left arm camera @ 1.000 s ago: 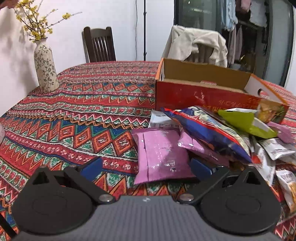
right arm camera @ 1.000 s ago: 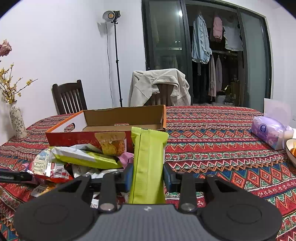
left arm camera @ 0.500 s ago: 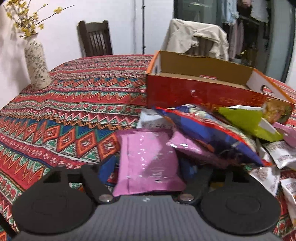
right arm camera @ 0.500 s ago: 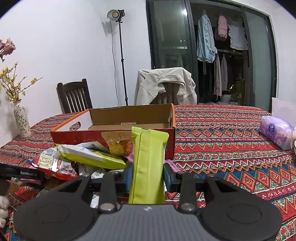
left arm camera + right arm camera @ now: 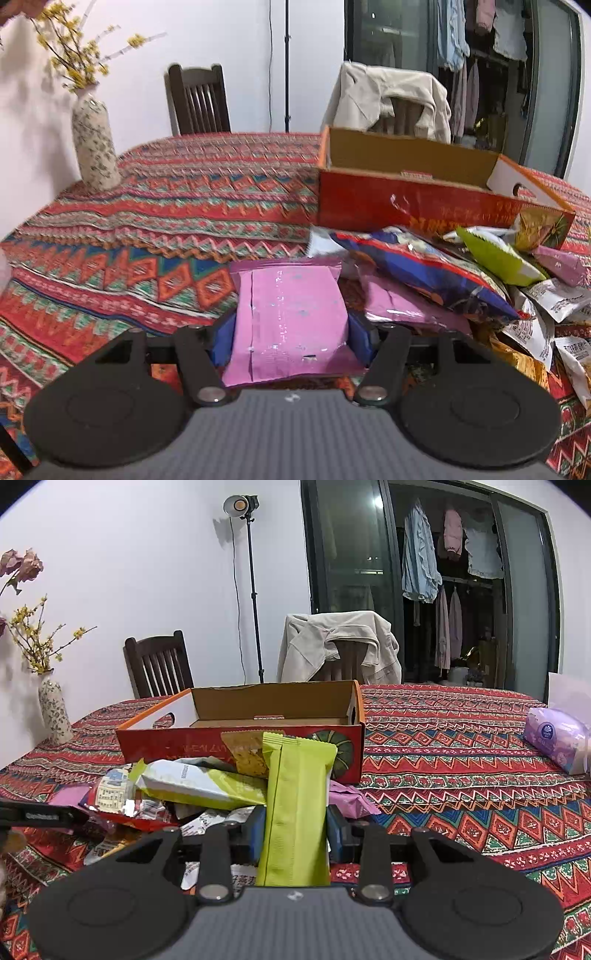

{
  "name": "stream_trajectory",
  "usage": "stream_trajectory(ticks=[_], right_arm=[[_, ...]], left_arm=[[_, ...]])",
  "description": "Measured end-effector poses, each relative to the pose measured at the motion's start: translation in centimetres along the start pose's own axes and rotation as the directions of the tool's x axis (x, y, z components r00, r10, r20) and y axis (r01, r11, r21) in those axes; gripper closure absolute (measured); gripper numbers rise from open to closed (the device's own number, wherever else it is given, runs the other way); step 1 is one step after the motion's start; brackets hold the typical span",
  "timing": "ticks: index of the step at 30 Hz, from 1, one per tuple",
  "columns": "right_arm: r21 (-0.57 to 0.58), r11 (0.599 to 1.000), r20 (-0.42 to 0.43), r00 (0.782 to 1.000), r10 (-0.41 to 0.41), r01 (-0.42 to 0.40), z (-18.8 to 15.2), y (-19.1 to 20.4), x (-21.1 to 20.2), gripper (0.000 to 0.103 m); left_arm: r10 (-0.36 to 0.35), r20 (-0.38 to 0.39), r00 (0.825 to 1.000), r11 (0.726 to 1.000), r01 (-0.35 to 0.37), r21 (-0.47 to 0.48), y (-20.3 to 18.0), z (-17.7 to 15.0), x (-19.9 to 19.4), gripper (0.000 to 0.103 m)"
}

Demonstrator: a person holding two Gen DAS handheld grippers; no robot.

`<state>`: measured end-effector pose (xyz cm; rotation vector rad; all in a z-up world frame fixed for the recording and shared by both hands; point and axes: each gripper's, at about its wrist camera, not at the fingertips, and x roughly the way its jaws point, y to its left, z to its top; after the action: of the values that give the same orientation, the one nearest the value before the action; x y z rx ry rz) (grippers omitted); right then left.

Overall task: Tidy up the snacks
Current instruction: 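Grasp the pink packet with the left gripper while the right gripper grasps the lime-green bar, then carry both packets over the box and open both grippers to drop them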

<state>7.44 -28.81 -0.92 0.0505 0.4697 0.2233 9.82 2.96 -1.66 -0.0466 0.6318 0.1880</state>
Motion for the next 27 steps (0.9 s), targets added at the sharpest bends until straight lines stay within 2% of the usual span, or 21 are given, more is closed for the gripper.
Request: stream_trajectory(ticks=[7,14,27], right_arm=[[-0.018,1.000,0.020,1.000,0.001,0.000,0.5,0.7,-0.9,0.070],[-0.046,0.999,0.055,0.998,0.002,0.001,2.6,1.5,-0.6,0.070],[-0.044,0.999,0.123,0.992,-0.009,0.014,9.6,1.9,3.0,0.070]], left_arm=[[-0.004,0.084,0.996,1.000,0.007,-0.030,1.6,1.2,-3.0,0.040],[-0.049,0.165,0.985,0.999,0.051,-0.008,0.4,3.9,-4.5,0.040],[-0.141,0.220,0.965,0.990,0.140,0.020,-4.7,9.7,-2.5,0.040]])
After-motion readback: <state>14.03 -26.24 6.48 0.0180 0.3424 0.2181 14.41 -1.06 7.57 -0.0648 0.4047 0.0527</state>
